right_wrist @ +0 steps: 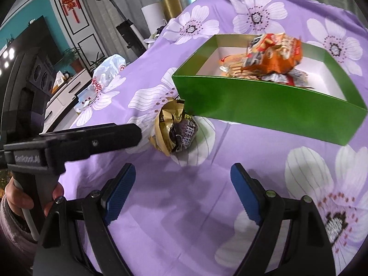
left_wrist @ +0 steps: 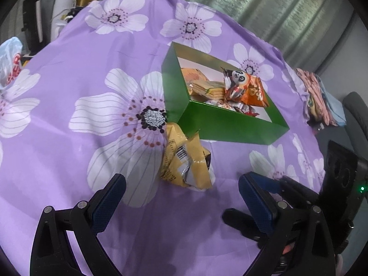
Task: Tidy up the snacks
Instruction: 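Grasp the gold-and-brown wrapped snack with the left gripper, then carry the gold snack into the green box and open the left gripper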
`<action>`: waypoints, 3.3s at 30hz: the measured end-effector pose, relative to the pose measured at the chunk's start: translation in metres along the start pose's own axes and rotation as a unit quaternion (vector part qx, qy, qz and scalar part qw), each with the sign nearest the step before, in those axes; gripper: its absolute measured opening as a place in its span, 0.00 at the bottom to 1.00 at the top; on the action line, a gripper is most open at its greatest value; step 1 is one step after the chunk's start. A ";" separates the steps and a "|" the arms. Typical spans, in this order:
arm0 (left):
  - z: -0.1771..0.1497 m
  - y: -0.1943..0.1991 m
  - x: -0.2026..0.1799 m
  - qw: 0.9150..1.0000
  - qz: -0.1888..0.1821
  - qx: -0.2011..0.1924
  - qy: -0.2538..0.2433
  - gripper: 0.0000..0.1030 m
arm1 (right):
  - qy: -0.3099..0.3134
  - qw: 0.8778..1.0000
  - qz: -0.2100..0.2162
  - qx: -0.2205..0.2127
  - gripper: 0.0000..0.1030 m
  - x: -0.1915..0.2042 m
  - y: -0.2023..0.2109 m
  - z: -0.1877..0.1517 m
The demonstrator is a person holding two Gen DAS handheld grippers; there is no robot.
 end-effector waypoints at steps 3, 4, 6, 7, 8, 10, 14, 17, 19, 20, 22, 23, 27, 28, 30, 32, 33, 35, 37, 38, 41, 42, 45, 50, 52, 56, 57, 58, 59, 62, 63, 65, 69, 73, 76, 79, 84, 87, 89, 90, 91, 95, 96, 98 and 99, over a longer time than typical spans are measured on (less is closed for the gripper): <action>0.003 -0.010 0.000 1.000 -0.005 0.011 -0.004 0.95 | 0.004 1.000 0.005 0.009 0.83 -0.002 -0.014 0.004; 0.003 -0.013 0.001 1.000 -0.008 0.015 -0.004 0.95 | 0.005 1.000 0.008 0.011 0.83 -0.002 -0.019 0.006; 0.004 -0.019 0.002 1.000 -0.011 0.022 -0.004 0.95 | 0.005 1.000 0.017 0.017 0.83 -0.003 -0.027 0.009; 0.005 -0.022 0.003 1.000 -0.015 0.026 -0.003 0.95 | 0.006 1.000 0.020 0.021 0.83 -0.003 -0.033 0.011; 0.005 -0.025 0.004 0.999 -0.017 0.030 -0.003 0.95 | 0.008 0.999 0.022 0.024 0.83 -0.003 -0.037 0.012; 0.006 -0.030 0.004 0.999 -0.019 0.035 -0.005 0.95 | 0.017 0.999 0.028 0.028 0.83 -0.001 -0.046 0.016; 0.008 -0.037 0.005 0.999 -0.024 0.042 -0.003 0.95 | 0.025 0.998 0.046 0.033 0.83 0.003 -0.058 0.022; 0.008 -0.040 0.006 0.999 -0.026 0.045 -0.003 0.94 | 0.031 0.997 0.054 0.038 0.81 0.004 -0.065 0.026; 0.009 -0.042 0.009 0.999 -0.029 0.046 0.000 0.87 | 0.032 0.997 0.059 0.041 0.76 0.005 -0.068 0.028; 0.009 -0.042 0.009 0.998 -0.031 0.047 0.002 0.82 | 0.033 0.997 0.061 0.043 0.74 0.004 -0.068 0.028; 0.009 -0.043 0.009 0.998 -0.037 0.048 0.004 0.75 | 0.033 0.997 0.062 0.045 0.68 0.004 -0.070 0.028; 0.009 -0.043 0.010 0.998 -0.042 0.050 0.006 0.71 | 0.033 0.996 0.063 0.046 0.66 0.005 -0.070 0.029; 0.009 -0.045 0.010 0.997 -0.058 0.056 0.018 0.58 | 0.036 0.996 0.064 0.048 0.59 0.005 -0.070 0.028; 0.009 -0.045 0.010 0.996 -0.060 0.057 0.021 0.58 | 0.036 0.996 0.065 0.048 0.58 0.005 -0.070 0.028; 0.008 -0.045 0.010 0.996 -0.058 0.057 0.022 0.57 | 0.037 0.996 0.065 0.048 0.56 0.005 -0.071 0.029; 0.007 -0.044 0.008 0.997 -0.054 0.055 0.019 0.56 | 0.042 0.996 0.062 0.047 0.55 0.006 -0.071 0.028; 0.008 -0.045 0.010 0.997 -0.054 0.056 0.019 0.56 | 0.045 0.996 0.062 0.046 0.53 0.007 -0.070 0.028; 0.008 -0.041 0.008 0.997 -0.052 0.053 0.015 0.56 | 0.045 0.996 0.065 0.044 0.52 0.007 -0.069 0.028; 0.008 -0.038 0.005 0.997 -0.049 0.050 0.010 0.56 | 0.043 0.996 0.067 0.039 0.52 0.008 -0.065 0.027; 0.007 -0.036 0.003 0.998 -0.049 0.048 0.007 0.56 | 0.042 0.996 0.067 0.037 0.52 0.009 -0.063 0.027; 0.006 -0.027 -0.005 0.998 -0.048 0.042 -0.006 0.56 | 0.043 0.996 0.067 0.028 0.51 0.011 -0.054 0.027; 0.007 -0.025 -0.008 0.998 -0.049 0.040 -0.010 0.56 | 0.043 0.997 0.066 0.024 0.51 0.011 -0.050 0.027; 0.007 -0.016 -0.018 0.998 -0.051 0.033 -0.023 0.56 | 0.044 0.997 0.064 0.014 0.51 0.013 -0.038 0.026; 0.009 -0.004 -0.040 0.997 -0.056 0.021 -0.046 0.56 | 0.043 0.997 0.055 -0.011 0.52 0.014 -0.015 0.026; 0.010 0.000 -0.050 0.997 -0.059 0.015 -0.057 0.56 | 0.042 0.998 0.052 -0.022 0.52 0.013 -0.005 0.027; 0.014 0.007 -0.067 0.995 -0.064 0.005 -0.074 0.56 | 0.041 0.997 0.045 -0.041 0.52 0.011 0.013 0.029; 0.015 0.008 -0.072 0.995 -0.065 0.003 -0.079 0.56 | 0.042 0.997 0.042 -0.047 0.52 0.010 0.017 0.030; 0.016 0.009 -0.076 0.994 -0.066 0.000 -0.083 0.56 | 0.041 0.997 0.041 -0.051 0.52 0.010 0.021 0.030; 0.017 0.011 -0.081 0.994 -0.067 -0.002 -0.088 0.56 | 0.040 0.997 0.040 -0.055 0.52 0.009 0.025 0.030; 0.018 0.016 -0.089 0.993 -0.069 -0.006 -0.098 0.56 | 0.039 0.996 0.035 -0.069 0.52 0.006 0.036 0.032; 0.018 0.017 -0.091 0.992 -0.069 -0.007 -0.101 0.56 | 0.039 0.996 0.034 -0.072 0.52 0.006 0.039 0.032; 0.019 0.019 -0.098 0.992 -0.070 -0.010 -0.108 0.56 | 0.038 0.996 0.031 -0.080 0.52 0.004 0.046 0.032; 0.021 0.020 -0.109 0.990 -0.073 -0.015 -0.119 0.56 | 0.038 0.995 0.027 -0.093 0.52 -0.002 0.054 0.035; 0.026 0.019 -0.118 0.988 -0.078 -0.020 -0.128 0.56 | 0.036 0.994 0.020 -0.103 0.52 -0.009 0.062 0.037; 0.031 0.018 -0.123 0.987 -0.081 -0.025 -0.134 0.56 | 0.036 0.993 0.015 -0.111 0.52 -0.012 0.066 0.040; 0.039 0.015 -0.126 0.986 -0.084 -0.028 -0.140 0.56 | 0.034 0.992 0.011 -0.118 0.52 -0.016 0.067 0.044; 0.050 0.011 -0.129 0.985 -0.086 -0.036 -0.144 0.56 | 0.039 0.991 0.005 -0.127 0.52 -0.022 0.067 0.055; 0.061 0.005 -0.128 0.985 -0.087 -0.039 -0.144 0.56 | 0.042 0.991 0.003 -0.129 0.52 -0.026 0.063 0.064; 0.071 0.001 -0.127 0.985 -0.087 -0.040 -0.144 0.56 | 0.042 0.991 0.002 -0.129 0.52 -0.030 0.059 0.073; 0.076 -0.002 -0.127 0.985 -0.087 -0.040 -0.145 0.56 | 0.042 0.991 0.002 -0.129 0.52 -0.032 0.056 0.079; 0.083 -0.005 -0.126 0.985 -0.088 -0.040 -0.145 0.56 | 0.042 0.991 0.003 -0.130 0.52 -0.034 0.054 0.084; 0.107 -0.018 -0.121 0.985 -0.094 -0.032 -0.139 0.56 | 0.035 0.991 0.004 -0.131 0.52 -0.044 0.045 0.106; 0.112 -0.022 -0.119 0.986 -0.093 -0.028 -0.135 0.56 | 0.032 0.991 0.004 -0.129 0.52 -0.047 0.042 0.111; 0.120 -0.030 -0.115 0.987 -0.089 -0.023 -0.129 0.56 | 0.031 0.992 0.003 -0.123 0.52 -0.050 0.034 0.120; 0.122 -0.033 -0.113 0.988 -0.086 -0.021 -0.127 0.56 | 0.030 0.992 0.003 -0.119 0.52 -0.053 0.029 0.125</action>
Point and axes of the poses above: each gripper's, at about its wrist camera, not at the fingertips, and y roughly against the way its jaws point, x to its left, z to its top, the point moved 1 cm from there along -y, roughly the way its jaws point, and after that the axes turned 6 degrees about -x, right-handed, at the moved point
